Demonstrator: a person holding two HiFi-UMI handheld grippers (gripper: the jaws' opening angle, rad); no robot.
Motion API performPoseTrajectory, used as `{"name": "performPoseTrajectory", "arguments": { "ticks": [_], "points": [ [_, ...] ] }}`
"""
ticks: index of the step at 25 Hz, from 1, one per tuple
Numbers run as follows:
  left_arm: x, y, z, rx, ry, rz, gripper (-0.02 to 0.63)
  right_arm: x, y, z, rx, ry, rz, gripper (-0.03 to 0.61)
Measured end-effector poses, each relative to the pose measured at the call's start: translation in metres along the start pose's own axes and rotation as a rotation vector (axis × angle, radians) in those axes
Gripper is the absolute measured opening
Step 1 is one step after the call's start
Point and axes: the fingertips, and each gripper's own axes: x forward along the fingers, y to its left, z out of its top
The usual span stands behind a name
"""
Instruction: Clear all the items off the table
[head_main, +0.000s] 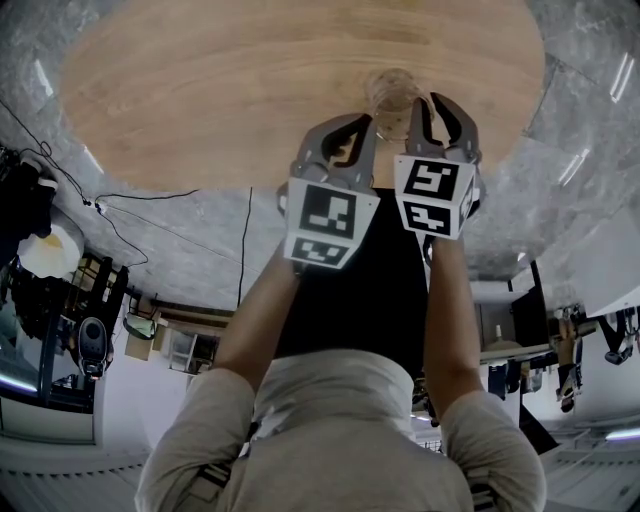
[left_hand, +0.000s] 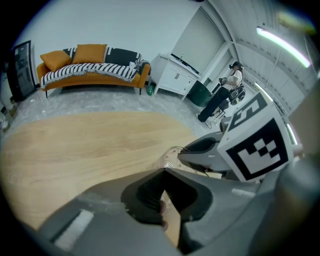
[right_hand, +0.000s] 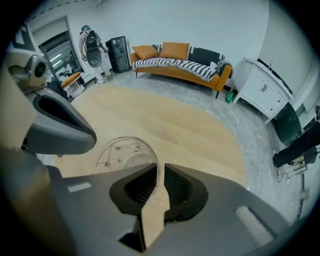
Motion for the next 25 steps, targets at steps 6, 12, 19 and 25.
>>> {"name": "performPoseTrajectory", "arguments": {
  "ticks": [6, 12, 19, 25],
  "points": [
    [0.000, 0.001, -0.002, -0.009, 0.005, -0.009, 0.020, 0.007, 0.001, -0.001, -0.011, 0.015, -0.005, 0.052],
    [0.001, 0.000, -0.003, -0.016, 0.007, -0.010, 0.020, 0.014, -0.001, -0.005, -0.024, 0.026, -0.005, 0.052],
    [0.000, 0.000, -0.006, -0.023, 0.008, -0.007, 0.020, 0.019, -0.001, -0.010, -0.041, 0.040, -0.002, 0.052],
    [-0.005, -0.001, -0.010, -0.022, 0.015, -0.015, 0.020, 0.025, 0.003, -0.013, -0.048, 0.049, -0.005, 0.052]
  ]
}}
